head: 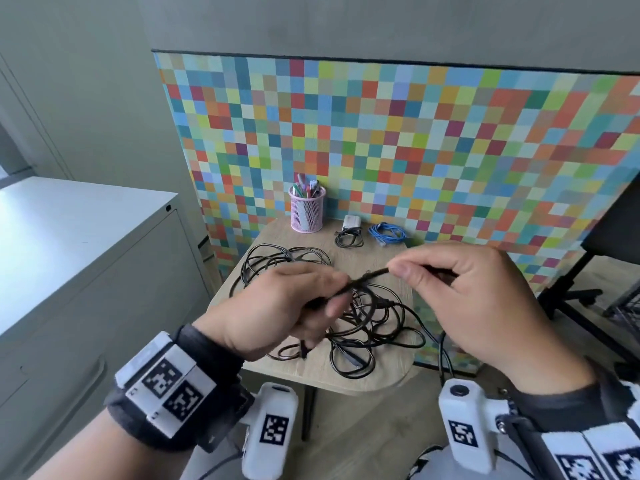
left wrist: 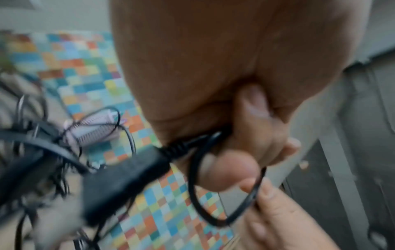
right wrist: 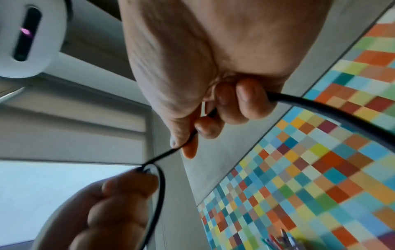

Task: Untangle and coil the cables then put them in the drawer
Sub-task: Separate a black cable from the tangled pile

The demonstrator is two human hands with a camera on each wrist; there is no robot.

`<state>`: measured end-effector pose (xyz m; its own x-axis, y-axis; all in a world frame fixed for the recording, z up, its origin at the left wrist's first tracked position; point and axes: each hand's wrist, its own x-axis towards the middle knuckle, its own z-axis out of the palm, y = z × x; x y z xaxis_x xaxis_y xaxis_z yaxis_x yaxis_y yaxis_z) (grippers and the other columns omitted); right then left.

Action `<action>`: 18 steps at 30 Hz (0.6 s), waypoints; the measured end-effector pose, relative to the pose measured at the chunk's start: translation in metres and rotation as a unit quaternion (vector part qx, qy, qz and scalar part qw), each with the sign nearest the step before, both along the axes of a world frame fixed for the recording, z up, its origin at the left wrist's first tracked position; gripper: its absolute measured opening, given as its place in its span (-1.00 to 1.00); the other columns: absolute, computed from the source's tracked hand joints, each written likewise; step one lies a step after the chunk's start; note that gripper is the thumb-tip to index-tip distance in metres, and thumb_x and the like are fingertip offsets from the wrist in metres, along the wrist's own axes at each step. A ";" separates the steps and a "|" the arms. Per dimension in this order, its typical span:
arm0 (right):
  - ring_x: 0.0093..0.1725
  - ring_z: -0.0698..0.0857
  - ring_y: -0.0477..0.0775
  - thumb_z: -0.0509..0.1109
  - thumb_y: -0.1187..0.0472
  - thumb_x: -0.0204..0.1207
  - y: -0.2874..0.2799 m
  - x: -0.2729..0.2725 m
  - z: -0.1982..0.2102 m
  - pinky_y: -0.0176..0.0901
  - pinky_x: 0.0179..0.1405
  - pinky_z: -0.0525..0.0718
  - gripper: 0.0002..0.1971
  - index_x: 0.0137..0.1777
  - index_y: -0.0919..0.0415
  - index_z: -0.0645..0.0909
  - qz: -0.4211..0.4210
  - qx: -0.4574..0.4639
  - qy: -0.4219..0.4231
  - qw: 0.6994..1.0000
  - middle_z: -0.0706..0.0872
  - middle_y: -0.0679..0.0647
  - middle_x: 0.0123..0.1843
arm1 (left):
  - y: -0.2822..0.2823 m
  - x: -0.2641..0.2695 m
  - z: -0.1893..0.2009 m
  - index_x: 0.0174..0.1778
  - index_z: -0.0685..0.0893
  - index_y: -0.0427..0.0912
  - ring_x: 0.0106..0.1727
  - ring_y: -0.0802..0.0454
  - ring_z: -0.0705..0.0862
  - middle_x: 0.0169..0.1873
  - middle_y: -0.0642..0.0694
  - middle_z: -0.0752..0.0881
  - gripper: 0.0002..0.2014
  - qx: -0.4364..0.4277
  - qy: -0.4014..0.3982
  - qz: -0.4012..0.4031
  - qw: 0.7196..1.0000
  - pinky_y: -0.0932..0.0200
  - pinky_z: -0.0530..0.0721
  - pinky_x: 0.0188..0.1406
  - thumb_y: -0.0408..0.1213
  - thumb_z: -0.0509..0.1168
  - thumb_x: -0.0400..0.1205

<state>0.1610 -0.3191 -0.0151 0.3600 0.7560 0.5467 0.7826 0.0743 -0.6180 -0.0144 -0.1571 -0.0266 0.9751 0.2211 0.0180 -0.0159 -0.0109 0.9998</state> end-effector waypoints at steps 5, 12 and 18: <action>-0.23 0.68 -0.46 0.34 0.18 0.76 0.020 -0.006 -0.027 -0.59 -0.17 0.51 -0.73 0.33 -0.13 0.75 0.017 -0.031 0.091 0.995 0.62 -0.62 -0.37 | -0.006 0.007 0.002 -0.07 0.69 -0.19 -0.61 0.13 0.10 -0.55 0.07 0.27 -0.69 -0.234 -0.141 0.033 0.961 0.27 0.24 -0.63 -0.13 0.10 0.76; -0.28 0.63 -0.09 0.17 0.08 0.82 0.030 -0.044 -0.064 0.07 -0.20 0.61 -0.71 0.46 -0.16 0.55 0.027 -0.159 -0.008 0.987 0.66 -0.13 -0.25 | -0.021 0.019 0.011 0.28 0.56 -0.30 -0.64 0.04 0.52 -0.06 -0.14 0.85 -0.71 -0.165 -0.206 0.194 0.945 0.22 0.27 -0.62 -0.23 0.03 0.83; -0.04 0.70 0.20 0.14 -0.06 0.78 0.020 -0.057 -0.030 0.03 -0.25 0.42 -0.84 0.11 -0.09 0.54 0.013 -0.272 -0.174 0.946 0.74 0.00 -0.02 | -0.029 0.024 -0.011 0.22 0.52 -0.03 0.16 0.04 0.83 0.14 0.11 0.85 -0.82 0.174 -0.099 0.208 0.957 -0.04 0.76 0.25 -0.14 0.04 0.85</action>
<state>0.1036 -0.2986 -0.0447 0.2065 0.9660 0.1557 0.9481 -0.1582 -0.2760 0.0093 -0.1864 -0.0379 0.7741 0.5364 0.3362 -0.1265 -0.3894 0.9123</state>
